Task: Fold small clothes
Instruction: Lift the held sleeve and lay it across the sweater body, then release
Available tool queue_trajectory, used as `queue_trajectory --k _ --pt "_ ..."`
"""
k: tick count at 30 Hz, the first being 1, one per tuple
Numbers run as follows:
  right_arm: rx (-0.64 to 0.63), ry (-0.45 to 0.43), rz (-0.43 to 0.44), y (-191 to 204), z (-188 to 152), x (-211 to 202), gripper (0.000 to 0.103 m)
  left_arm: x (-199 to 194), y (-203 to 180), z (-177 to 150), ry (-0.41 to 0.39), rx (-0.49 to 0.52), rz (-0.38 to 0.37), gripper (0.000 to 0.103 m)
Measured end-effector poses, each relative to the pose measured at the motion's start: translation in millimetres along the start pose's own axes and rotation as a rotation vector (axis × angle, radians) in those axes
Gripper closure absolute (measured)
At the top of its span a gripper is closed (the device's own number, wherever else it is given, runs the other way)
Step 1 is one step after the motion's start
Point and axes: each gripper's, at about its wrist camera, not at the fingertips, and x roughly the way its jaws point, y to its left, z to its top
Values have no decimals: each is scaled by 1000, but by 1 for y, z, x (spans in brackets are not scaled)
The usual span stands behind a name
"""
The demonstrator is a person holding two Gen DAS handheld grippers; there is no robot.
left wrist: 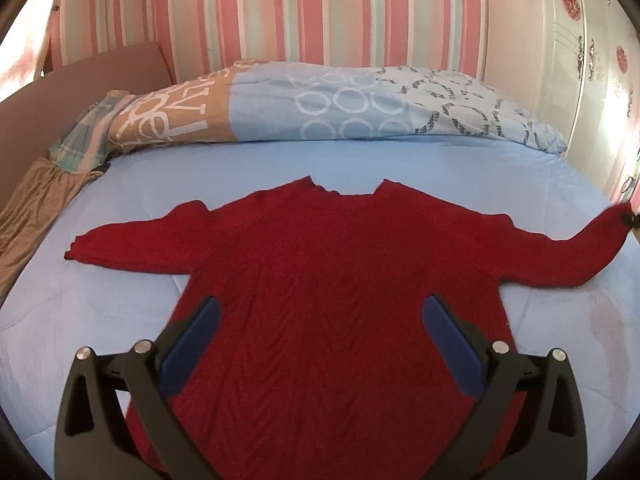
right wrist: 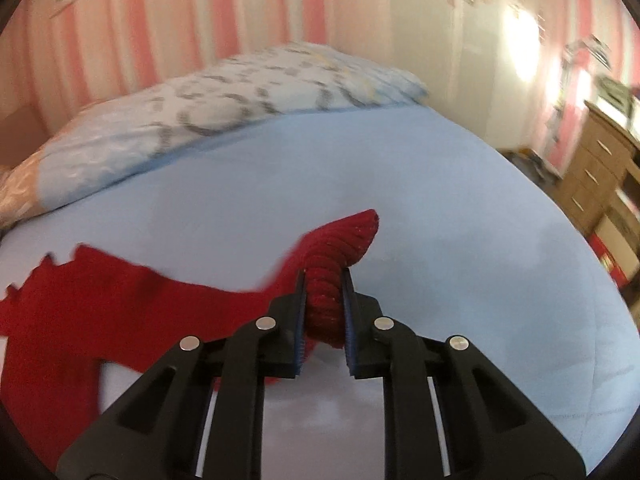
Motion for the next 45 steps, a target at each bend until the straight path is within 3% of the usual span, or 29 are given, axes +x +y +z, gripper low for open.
queue_trajectory --k 6,15,33,45 --pt "-95 -32 43 91 15 -10 87 1 25 10 -12 -23 18 2" --pt "-178 -34 120 207 6 -18 87 18 88 44 -68 -30 75 2" --pt "-212 -14 257 369 -14 -28 87 70 149 73 -70 -42 51 2" --pt "-271 82 353 534 -46 27 87 97 208 67 5 -52 29 2"
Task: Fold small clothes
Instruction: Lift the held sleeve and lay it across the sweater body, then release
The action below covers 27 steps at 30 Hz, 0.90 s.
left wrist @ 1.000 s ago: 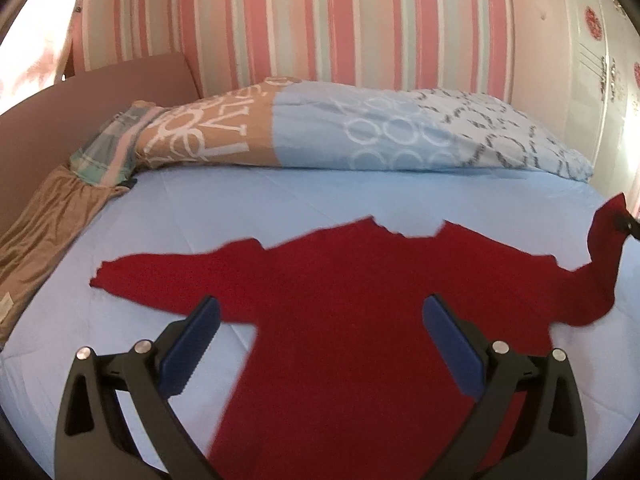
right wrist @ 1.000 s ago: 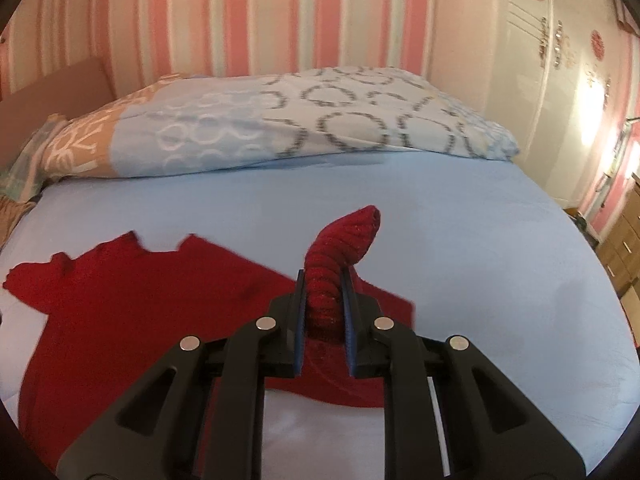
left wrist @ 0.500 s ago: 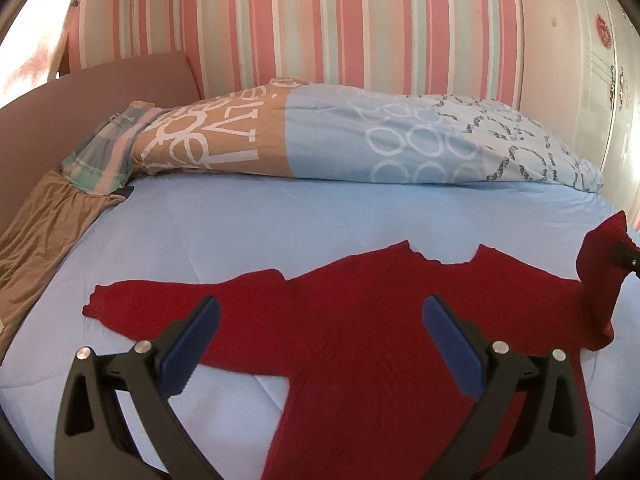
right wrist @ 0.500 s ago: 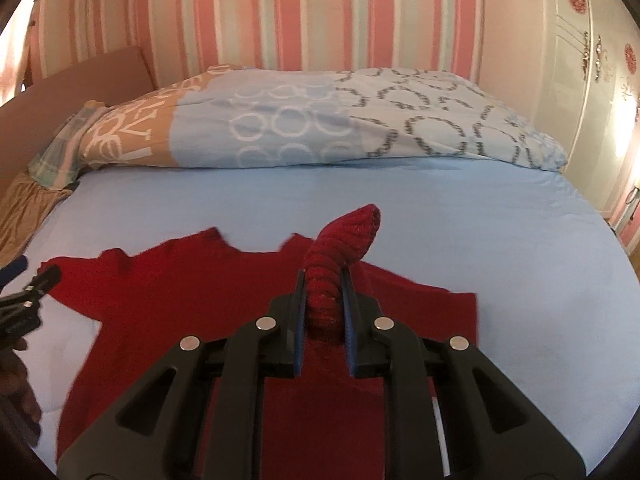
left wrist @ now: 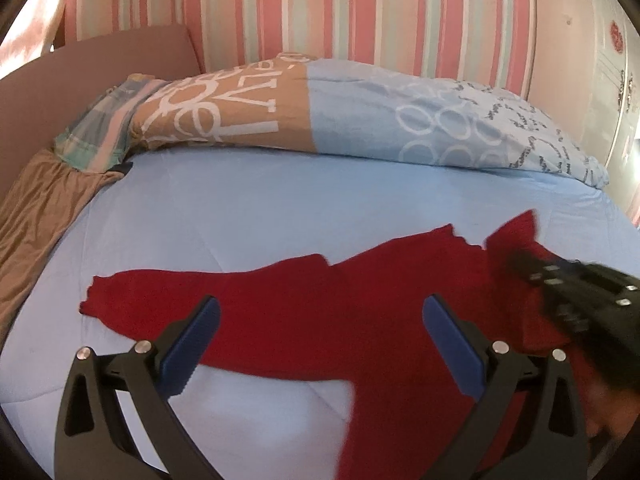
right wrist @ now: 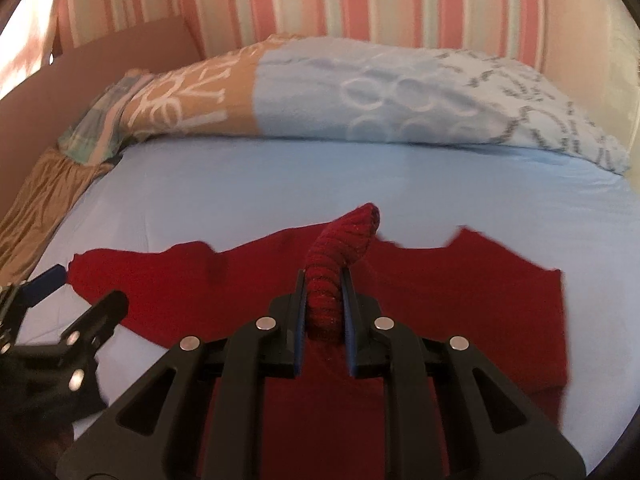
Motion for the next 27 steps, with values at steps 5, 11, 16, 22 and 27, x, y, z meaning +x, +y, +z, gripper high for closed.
queue_trajectory --k 5,11,16,22,27 --pt "3 43 51 30 -7 43 87 3 20 0 -2 7 9 2" --pt "56 75 61 33 -18 65 87 -11 40 9 -35 -11 13 2" --pt "40 71 54 38 -19 65 87 -3 50 6 -29 6 71 2" --pt "33 76 47 41 -20 69 87 10 58 0 -11 22 94 2" --pt "32 77 45 41 -21 69 87 15 63 0 -13 20 101 2"
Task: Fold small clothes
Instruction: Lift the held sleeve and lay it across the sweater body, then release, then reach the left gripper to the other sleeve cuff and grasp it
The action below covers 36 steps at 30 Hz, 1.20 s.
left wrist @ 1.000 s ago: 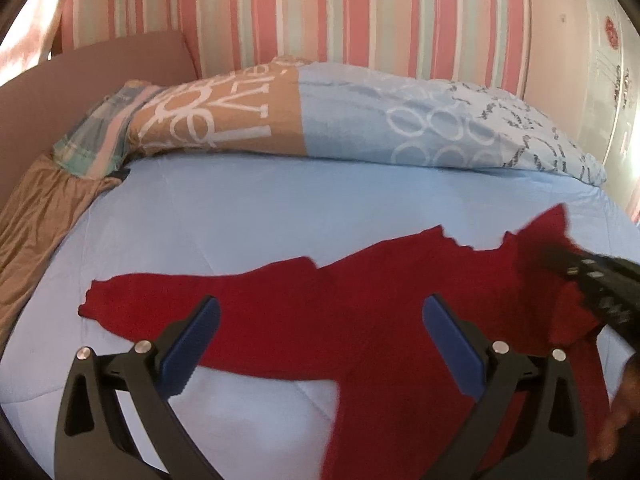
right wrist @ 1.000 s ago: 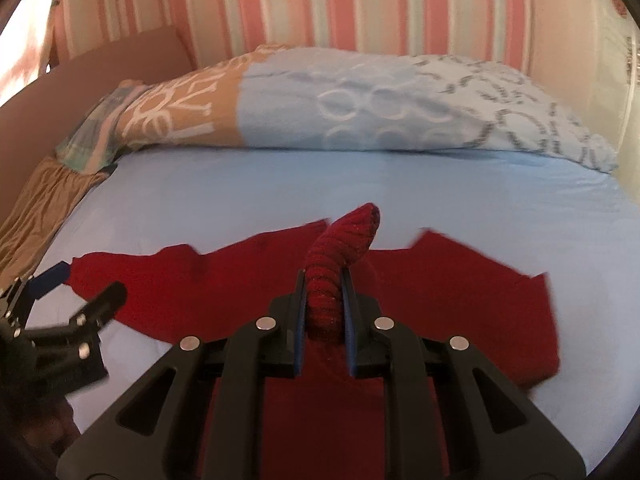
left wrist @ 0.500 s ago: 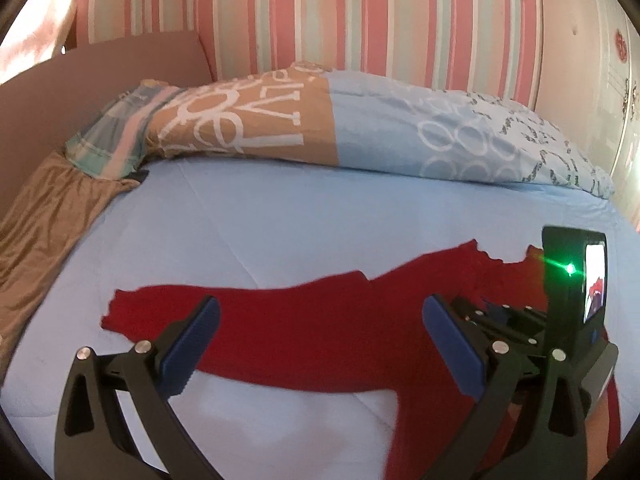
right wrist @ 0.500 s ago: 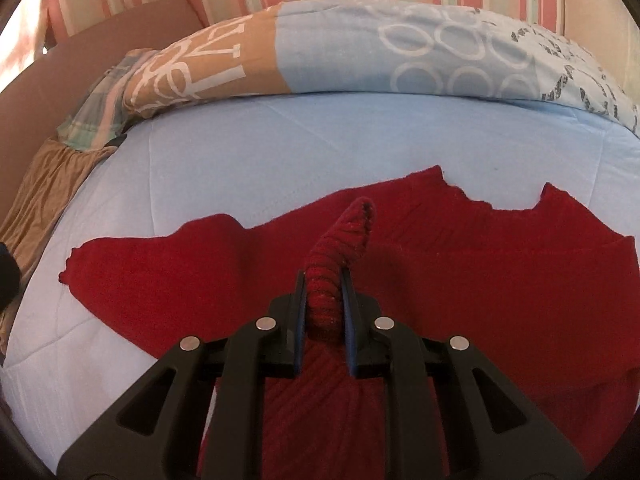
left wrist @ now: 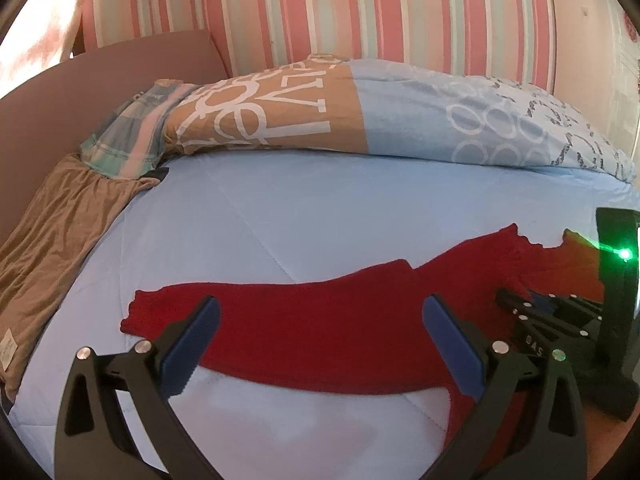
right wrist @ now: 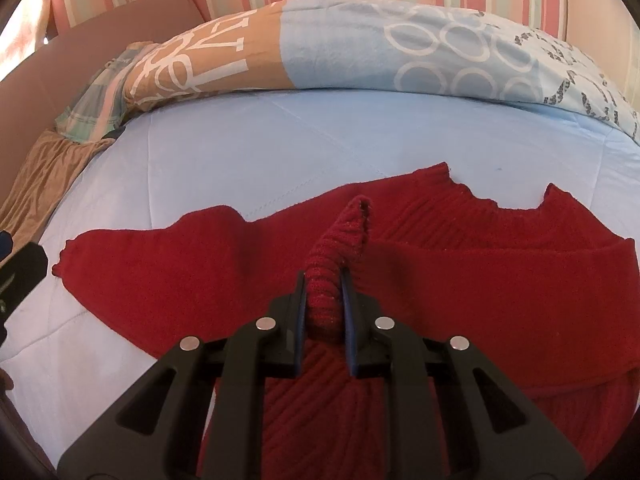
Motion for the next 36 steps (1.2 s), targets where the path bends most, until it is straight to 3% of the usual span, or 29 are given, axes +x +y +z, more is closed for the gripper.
queue_trajectory --k 20,21,24,26,27,28,36 --pt "15 26 2 1 -12 17 85 16 6 -10 -1 6 -17 2" --pt "16 25 2 1 -12 17 80 16 6 -10 -2 6 -18 2" --pt "37 -1 14 1 -10 11 39 16 6 -10 -2 6 -15 2" --pt "28 -11 6 4 -9 7 37 16 6 -10 -3 7 -14 2" --pt "31 -15 9 5 -8 4 28 16 6 -10 -4 9 -15 2" --pt "35 -23 9 5 -8 1 24 16 6 -10 -3 8 -16 2" --pt "38 -84 6 8 -3 -26 22 11 16 -7 -2 8 0 2"
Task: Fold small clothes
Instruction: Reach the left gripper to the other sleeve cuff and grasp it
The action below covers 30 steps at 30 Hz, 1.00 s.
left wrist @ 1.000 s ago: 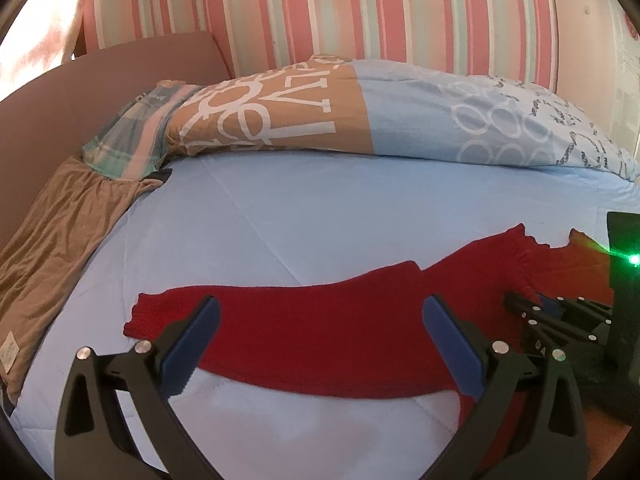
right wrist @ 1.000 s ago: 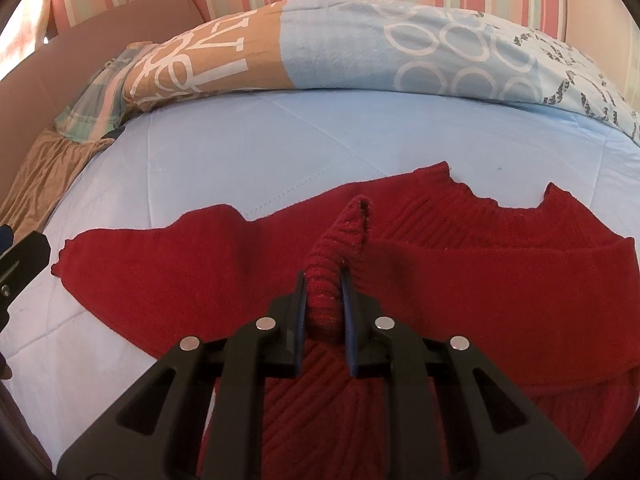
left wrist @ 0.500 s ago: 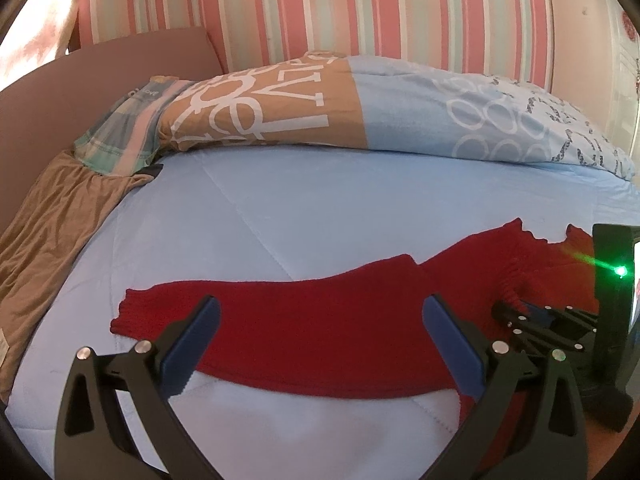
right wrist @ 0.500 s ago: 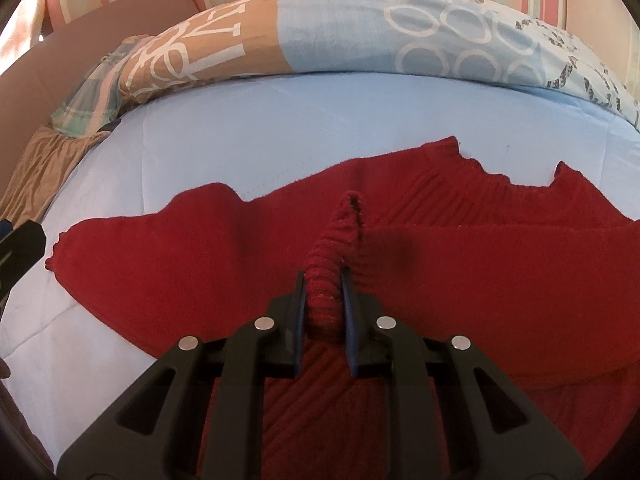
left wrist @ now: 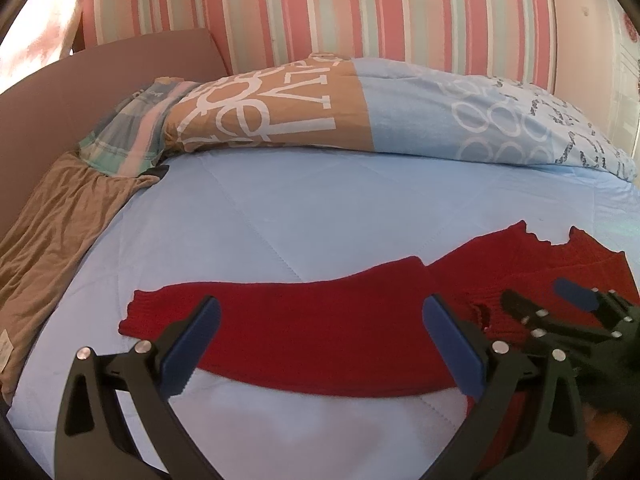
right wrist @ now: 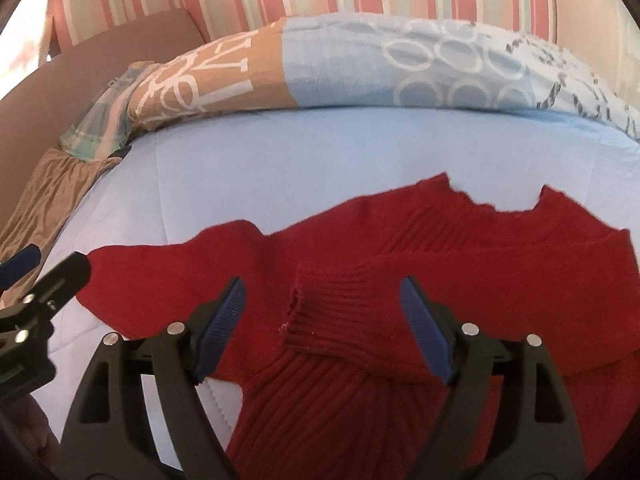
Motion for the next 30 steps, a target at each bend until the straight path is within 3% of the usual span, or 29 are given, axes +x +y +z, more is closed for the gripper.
queue_trajectory --k 4,8,14,23,30 --pt "3 -65 -115 -11 6 -18 22 -4 11 -1 0 -5 17 2" --pt "20 -28 -188 -30 3 -10 22 -5 21 -5 5 -21 25 2" --pt "-3 8 -159 -35 -13 -9 22 2 36 -16 29 -29 30 2" --pt "-70 -12 -105 -4 -11 -28 19 23 101 -43 67 -61 108 2" --pt "-98 -35 -81 11 -9 -40 17 38 152 -57 81 -113 111 2"
